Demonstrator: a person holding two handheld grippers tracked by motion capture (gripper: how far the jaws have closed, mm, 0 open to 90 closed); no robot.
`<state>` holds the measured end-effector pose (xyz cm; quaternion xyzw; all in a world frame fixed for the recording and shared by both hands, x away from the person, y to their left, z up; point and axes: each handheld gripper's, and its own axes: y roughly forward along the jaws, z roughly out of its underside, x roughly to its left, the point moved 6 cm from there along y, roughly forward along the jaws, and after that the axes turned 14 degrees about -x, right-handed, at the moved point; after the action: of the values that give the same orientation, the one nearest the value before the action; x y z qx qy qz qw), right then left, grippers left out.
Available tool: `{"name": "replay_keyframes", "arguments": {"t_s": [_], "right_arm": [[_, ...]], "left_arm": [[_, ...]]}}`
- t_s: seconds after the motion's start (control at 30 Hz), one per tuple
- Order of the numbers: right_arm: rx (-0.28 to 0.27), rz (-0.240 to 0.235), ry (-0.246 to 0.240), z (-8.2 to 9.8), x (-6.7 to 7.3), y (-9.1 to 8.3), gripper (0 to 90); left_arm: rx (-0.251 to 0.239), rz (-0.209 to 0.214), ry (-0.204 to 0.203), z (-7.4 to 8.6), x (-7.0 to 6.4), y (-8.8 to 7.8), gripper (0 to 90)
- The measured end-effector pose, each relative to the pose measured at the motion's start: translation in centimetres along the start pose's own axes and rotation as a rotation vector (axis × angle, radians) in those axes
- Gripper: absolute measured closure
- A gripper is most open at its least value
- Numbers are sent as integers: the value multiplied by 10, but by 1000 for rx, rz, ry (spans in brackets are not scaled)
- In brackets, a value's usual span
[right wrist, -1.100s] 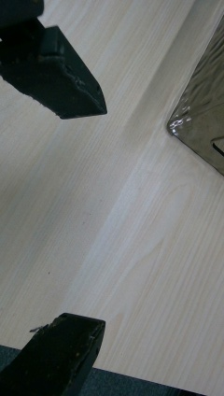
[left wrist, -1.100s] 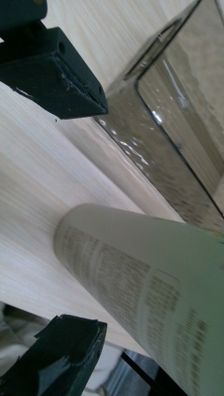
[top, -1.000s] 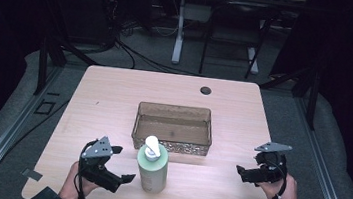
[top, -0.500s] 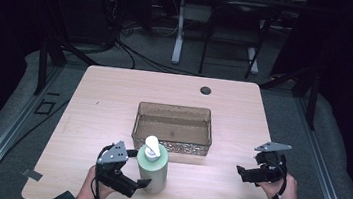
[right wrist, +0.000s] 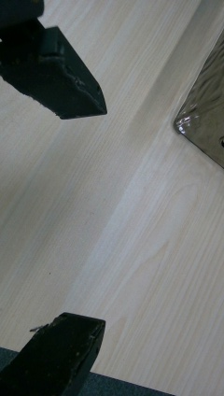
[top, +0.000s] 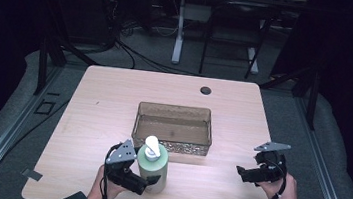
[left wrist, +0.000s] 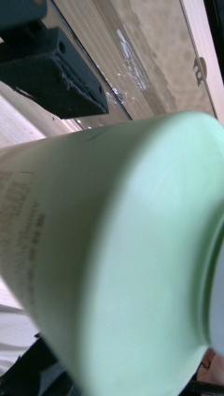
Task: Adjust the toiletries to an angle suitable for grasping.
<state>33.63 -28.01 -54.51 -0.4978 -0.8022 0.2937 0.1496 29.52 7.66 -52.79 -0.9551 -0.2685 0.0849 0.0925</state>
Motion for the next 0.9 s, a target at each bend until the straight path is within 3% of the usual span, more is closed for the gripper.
{"name": "replay_keyframes", "arguments": {"t_s": [0.13, 0.43, 0.9], "right_arm": [[-3, -2, -3, 0, 0, 0, 1], [2, -3, -9, 0, -1, 0, 1], [-1, 12, -15, 0, -4, 0, 11]], "left_arm": [[-12, 15, 15, -1, -3, 1, 92], [-24, 9, 36, -2, -2, 8, 103], [-25, 34, 49, -8, -2, 37, 108]]}}
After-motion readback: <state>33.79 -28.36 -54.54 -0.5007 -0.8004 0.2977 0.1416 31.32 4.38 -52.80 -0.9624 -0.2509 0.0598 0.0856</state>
